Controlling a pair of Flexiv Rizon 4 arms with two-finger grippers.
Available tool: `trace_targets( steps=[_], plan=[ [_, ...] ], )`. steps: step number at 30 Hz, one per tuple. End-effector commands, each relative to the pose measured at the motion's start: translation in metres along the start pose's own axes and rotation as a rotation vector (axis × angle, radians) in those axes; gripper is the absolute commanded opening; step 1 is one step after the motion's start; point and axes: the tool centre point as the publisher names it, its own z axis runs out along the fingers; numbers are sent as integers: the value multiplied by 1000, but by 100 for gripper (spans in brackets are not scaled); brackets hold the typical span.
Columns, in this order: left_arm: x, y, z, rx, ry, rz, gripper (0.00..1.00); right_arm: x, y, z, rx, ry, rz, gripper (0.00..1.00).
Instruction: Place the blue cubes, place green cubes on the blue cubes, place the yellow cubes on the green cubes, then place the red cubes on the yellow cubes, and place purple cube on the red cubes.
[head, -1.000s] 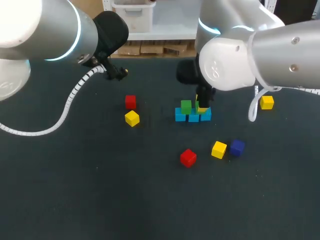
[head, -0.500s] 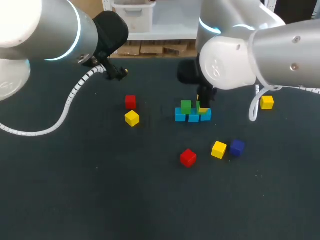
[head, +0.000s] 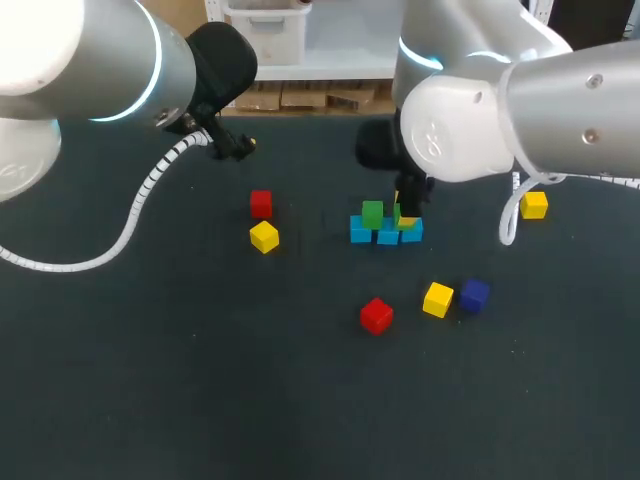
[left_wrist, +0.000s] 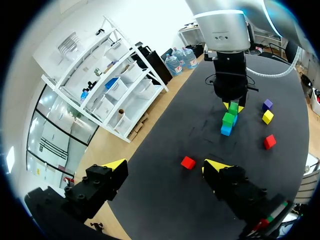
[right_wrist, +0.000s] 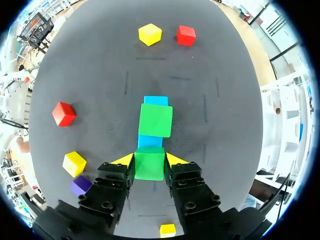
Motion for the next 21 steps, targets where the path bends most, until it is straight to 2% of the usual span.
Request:
trace_targets(
  steps=[1,2,3,4,12,21],
  plan=[
    [0,1,0,2,-1,0,100,1,2,2,3,2,2,40],
    [0,1,0,2,-1,0,100,1,2,3,3,3,5,47],
    [0,1,0,2,-1,0,100,2,2,3,4,3,9,95],
    [0,1,0,2,-1,0,100,2,2,3,5,4,10,100],
    [0,1,0,2,-1,0,100,6,-4,-3,26,-24,47,100],
    [0,1,0,2,-1,0,100,23,-8,-34,66,-88,100,100]
  ],
)
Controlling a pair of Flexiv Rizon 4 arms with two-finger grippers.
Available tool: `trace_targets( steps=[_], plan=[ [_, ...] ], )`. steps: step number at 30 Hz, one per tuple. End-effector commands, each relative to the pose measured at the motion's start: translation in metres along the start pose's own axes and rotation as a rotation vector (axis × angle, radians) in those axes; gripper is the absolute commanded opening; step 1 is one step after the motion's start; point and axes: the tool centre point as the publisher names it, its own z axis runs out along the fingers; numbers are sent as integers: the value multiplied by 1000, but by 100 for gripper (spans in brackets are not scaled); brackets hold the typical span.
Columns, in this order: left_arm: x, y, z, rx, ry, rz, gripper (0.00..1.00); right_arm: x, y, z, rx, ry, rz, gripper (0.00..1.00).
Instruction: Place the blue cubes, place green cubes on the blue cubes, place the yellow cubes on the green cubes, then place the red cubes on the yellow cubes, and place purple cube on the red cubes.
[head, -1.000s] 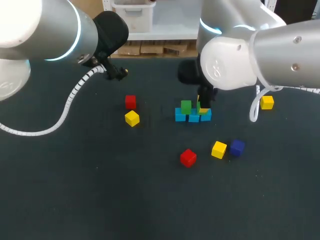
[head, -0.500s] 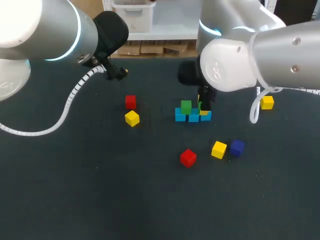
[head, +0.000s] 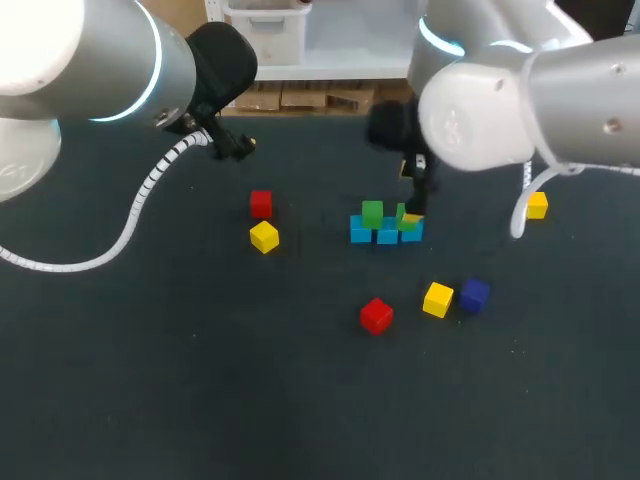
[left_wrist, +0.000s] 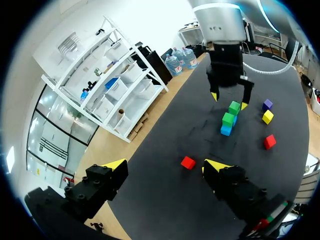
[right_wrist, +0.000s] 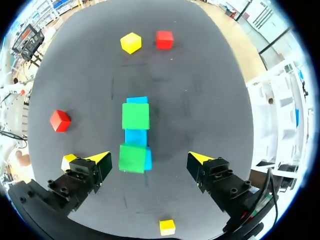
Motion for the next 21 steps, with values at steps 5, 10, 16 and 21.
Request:
trace_targets(
  steps=[5,10,16,21],
  plan=[
    [0,1,0,2,-1,0,100,18,14,-9,-3,-9,-6,100],
    [0,1,0,2,-1,0,100,14,18,3,-8,21,-31,100],
    [0,1,0,2,-1,0,100,12,19,13,-26,40,-47,100],
    [0,1,0,2,-1,0,100,12,17,17,-29,56,-51,68]
  ],
)
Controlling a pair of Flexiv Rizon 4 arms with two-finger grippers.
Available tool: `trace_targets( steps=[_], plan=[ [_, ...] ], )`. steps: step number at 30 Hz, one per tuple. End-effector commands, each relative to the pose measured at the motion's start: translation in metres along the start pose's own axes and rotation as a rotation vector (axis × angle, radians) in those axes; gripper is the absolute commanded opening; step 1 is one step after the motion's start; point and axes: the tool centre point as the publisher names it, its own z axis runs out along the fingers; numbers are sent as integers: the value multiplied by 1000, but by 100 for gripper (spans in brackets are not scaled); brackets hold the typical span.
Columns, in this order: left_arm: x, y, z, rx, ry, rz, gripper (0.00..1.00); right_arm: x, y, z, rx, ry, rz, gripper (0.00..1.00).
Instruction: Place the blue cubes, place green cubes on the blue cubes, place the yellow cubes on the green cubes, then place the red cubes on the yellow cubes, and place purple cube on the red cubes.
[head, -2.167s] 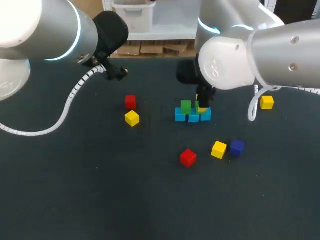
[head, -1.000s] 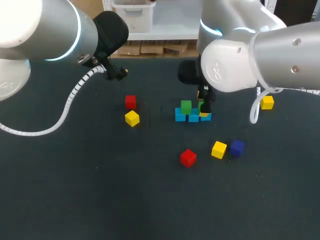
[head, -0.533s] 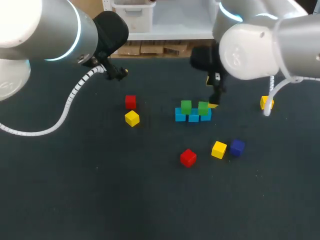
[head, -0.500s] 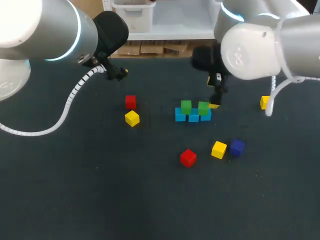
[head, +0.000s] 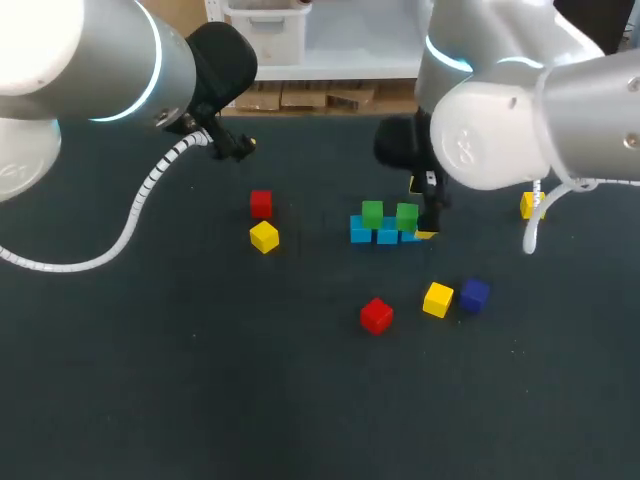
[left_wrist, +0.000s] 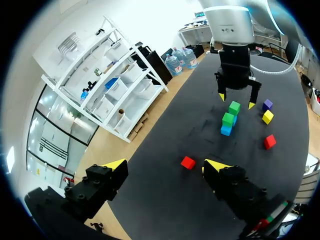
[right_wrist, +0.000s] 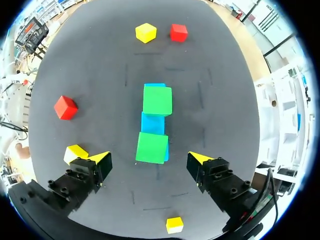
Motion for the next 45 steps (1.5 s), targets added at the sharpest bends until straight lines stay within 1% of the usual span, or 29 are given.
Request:
trace_targets(
  steps=[1,3,4,16,18,19,22,23,25,28,30,33,34,36,45],
  plan=[
    [0,1,0,2,-1,0,100,-2,-6,4,-4,15,-4,64],
    [0,1,0,2,-1,0,100,-2,-7,5,3,21,-9,52],
    [0,1,0,2,-1,0,100,-1,-7,5,7,24,-13,50],
    [0,1,0,2,-1,0,100,-3,-9,6,27,39,-37,51],
    [0,1,0,2,-1,0,100,-3,-9,6,31,43,-46,53],
    [0,1,0,2,-1,0,100,-3,-9,6,32,43,-48,58],
    [0,1,0,2,-1,0,100,-3,-9,6,34,41,-53,66],
    [0,1,0,2,-1,0,100,-3,-8,6,36,41,-58,76],
    [0,1,0,2,-1,0,100,-2,-8,7,37,42,-63,87],
    [0,1,0,2,-1,0,100,-1,-10,7,46,45,-66,87],
    [0,1,0,2,-1,0,100,-1,-10,7,49,47,-67,82],
    [0,1,0,2,-1,0,100,-1,-10,7,50,50,-68,49],
    [0,1,0,2,-1,0,100,-1,-11,8,50,49,-68,46],
    [0,1,0,2,-1,0,100,-1,-11,8,49,48,-67,44],
    [0,1,0,2,-1,0,100,-1,-10,8,44,47,-74,44]
  ],
)
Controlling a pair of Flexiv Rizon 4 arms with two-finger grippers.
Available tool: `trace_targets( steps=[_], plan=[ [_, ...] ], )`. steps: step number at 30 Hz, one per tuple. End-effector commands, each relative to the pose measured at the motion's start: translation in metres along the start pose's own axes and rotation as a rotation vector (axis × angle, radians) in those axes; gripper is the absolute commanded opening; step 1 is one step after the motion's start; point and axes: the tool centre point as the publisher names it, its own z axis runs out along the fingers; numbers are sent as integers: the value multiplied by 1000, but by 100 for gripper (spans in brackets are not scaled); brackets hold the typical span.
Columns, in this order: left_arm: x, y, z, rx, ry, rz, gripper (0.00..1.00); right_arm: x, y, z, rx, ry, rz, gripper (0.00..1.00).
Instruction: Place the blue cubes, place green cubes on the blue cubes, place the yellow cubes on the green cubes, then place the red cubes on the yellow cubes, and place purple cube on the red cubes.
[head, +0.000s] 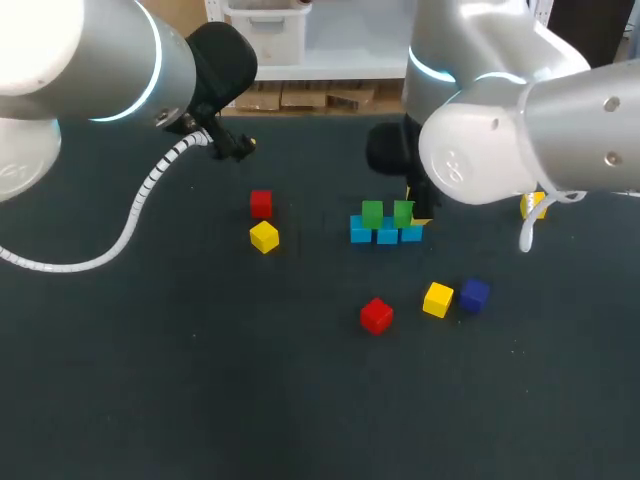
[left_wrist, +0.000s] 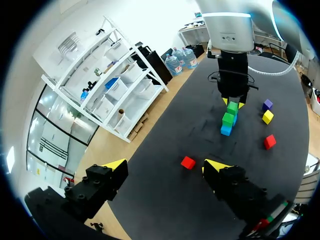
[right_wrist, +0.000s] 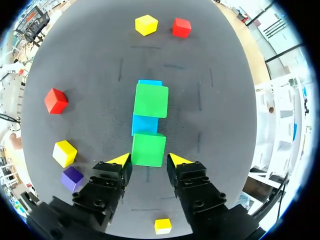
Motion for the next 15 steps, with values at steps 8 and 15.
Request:
trace_targets(
  steps=[8,15],
  plan=[
    [0,1,0,2,-1,0,100,3,2,0,6,-4,-17,40],
    [0,1,0,2,-1,0,100,4,2,0,3,-11,-24,18]
  ],
)
